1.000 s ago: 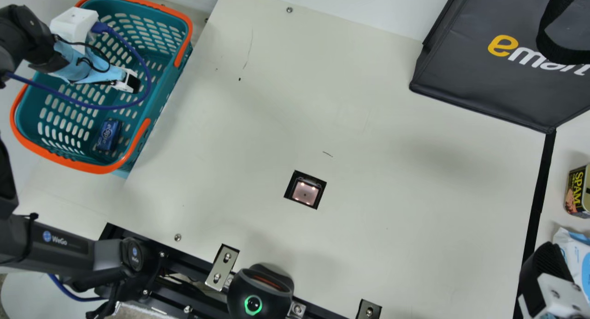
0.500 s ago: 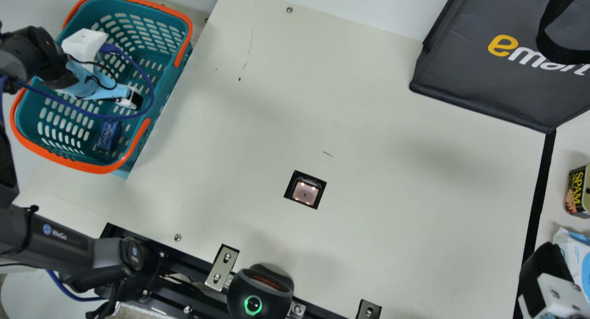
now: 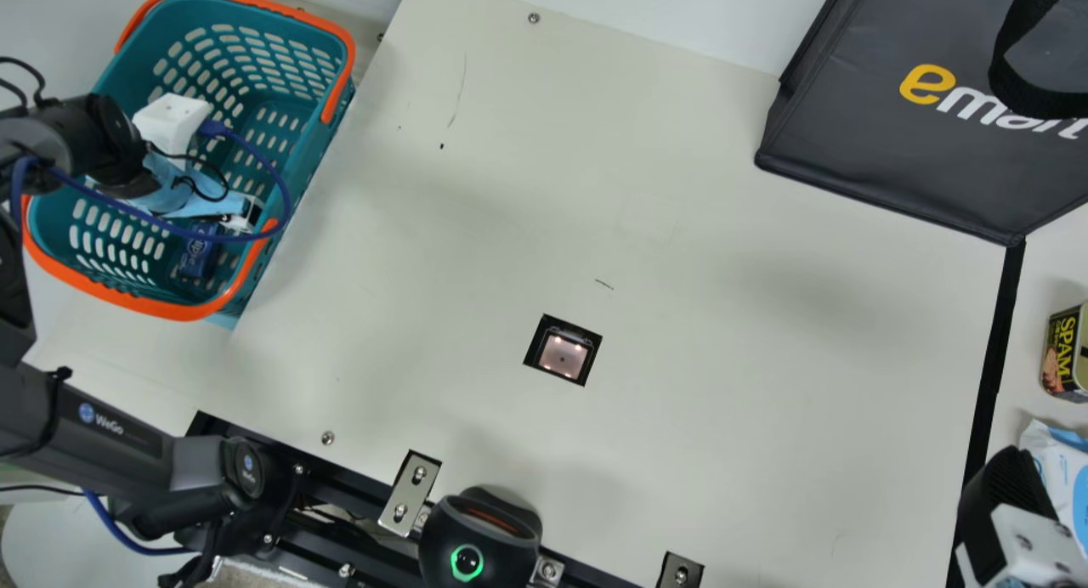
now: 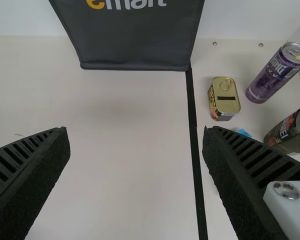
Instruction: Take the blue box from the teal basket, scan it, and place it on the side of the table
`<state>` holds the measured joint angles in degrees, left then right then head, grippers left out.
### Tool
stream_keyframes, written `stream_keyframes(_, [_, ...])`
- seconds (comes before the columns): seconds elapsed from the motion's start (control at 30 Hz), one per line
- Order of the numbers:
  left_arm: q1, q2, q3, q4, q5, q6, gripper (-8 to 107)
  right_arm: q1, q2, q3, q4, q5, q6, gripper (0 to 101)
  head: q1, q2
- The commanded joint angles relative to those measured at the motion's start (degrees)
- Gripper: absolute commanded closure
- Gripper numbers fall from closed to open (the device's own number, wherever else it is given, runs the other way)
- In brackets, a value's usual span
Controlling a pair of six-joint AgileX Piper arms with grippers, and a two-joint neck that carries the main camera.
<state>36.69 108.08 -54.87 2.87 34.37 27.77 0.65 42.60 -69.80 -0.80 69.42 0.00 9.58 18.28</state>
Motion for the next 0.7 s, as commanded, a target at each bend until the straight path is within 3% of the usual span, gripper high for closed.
stream_keyframes(0.0, [0.2, 0.3, 0.6, 0.2, -0.7, -0.2, 9, 0.0, 0.0, 0.0, 0.0, 0.0, 0.0, 6, -1.7, 0.1])
stream_keyframes(0.67, [2.8, 4.4, 4.1, 1.4, -6.6, -0.6, 9, 0.0, 0.0, 0.0, 0.0, 0.0, 0.0, 6, -1.7, 0.1])
